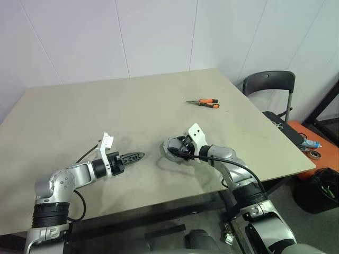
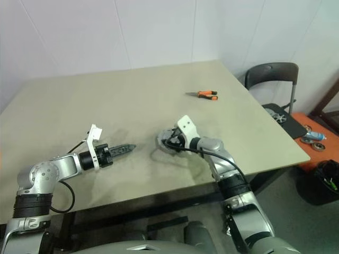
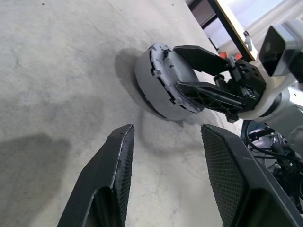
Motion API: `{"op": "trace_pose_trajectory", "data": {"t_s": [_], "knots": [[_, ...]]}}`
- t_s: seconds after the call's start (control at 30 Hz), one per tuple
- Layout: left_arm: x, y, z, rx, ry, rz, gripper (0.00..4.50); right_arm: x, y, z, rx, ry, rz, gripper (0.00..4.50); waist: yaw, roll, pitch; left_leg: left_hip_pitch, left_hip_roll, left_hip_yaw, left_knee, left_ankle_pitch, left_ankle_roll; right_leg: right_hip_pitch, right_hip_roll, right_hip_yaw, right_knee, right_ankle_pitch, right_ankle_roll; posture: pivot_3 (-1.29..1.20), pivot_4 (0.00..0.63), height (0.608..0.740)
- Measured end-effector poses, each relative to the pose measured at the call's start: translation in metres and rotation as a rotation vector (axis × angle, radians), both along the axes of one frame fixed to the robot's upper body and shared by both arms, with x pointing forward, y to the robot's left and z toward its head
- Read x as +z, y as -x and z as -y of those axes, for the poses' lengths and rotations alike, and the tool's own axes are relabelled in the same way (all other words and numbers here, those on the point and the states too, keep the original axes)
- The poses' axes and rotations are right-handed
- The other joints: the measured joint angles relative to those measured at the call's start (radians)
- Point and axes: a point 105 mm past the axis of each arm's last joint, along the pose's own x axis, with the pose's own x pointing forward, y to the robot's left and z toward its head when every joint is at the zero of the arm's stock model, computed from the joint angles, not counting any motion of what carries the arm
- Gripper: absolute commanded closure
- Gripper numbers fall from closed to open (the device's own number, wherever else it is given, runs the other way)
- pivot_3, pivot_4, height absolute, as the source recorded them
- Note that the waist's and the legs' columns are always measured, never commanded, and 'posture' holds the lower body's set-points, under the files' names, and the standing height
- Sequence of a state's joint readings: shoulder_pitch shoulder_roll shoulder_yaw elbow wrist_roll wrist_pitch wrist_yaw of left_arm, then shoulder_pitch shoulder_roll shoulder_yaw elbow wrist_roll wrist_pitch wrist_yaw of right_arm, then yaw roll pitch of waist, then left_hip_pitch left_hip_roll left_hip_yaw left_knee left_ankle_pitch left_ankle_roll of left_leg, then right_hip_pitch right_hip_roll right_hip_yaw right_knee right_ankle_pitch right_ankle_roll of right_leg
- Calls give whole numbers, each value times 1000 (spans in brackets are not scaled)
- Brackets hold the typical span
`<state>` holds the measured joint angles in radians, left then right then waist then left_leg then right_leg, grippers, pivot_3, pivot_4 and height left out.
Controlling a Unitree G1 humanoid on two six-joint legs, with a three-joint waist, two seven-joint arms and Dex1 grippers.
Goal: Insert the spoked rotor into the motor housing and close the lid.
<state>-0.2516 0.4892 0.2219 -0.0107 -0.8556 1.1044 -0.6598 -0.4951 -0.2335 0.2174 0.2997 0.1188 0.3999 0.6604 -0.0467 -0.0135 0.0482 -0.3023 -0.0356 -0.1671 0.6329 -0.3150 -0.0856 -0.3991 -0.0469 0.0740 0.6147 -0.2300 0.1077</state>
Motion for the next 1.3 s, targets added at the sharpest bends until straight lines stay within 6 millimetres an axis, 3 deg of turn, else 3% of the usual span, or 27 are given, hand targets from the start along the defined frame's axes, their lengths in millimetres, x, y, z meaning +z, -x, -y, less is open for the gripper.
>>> {"op": "trace_pose_trajectory", "data": {"t_s": [0.27, 0.47, 0.7, 1.3], "knots": [[0, 0, 0, 0, 0, -1, 2110, -6, -5, -1, -19, 0, -25, 1470, -7, -1, -1, 14, 0, 0, 0, 0, 0, 12, 0, 0, 0, -1, 0, 0, 0, 740], [0, 0, 3, -2, 8, 1, 2110, -5, -5, -1, -6, -3, -31, 1470, -12, -1, -1, 14, 0, 0, -1, 0, 0, 13, 0, 0, -1, -1, 0, 0, 0, 740], [20, -15, 10, -8, 21, 67, 2110, -4, -4, -1, 14, -4, -37, 1470, -14, -1, -1, 13, 0, 0, -2, 0, 0, 12, 0, 0, -2, -1, 0, 0, 0, 740], [35, -30, 32, 5, 72, 106, 2110, -9, -2, -5, 17, 1, 14, 1470, -24, -1, -1, 13, 0, 0, -3, 0, 0, 12, 0, 0, -3, -1, 1, 0, 0, 740]]}}
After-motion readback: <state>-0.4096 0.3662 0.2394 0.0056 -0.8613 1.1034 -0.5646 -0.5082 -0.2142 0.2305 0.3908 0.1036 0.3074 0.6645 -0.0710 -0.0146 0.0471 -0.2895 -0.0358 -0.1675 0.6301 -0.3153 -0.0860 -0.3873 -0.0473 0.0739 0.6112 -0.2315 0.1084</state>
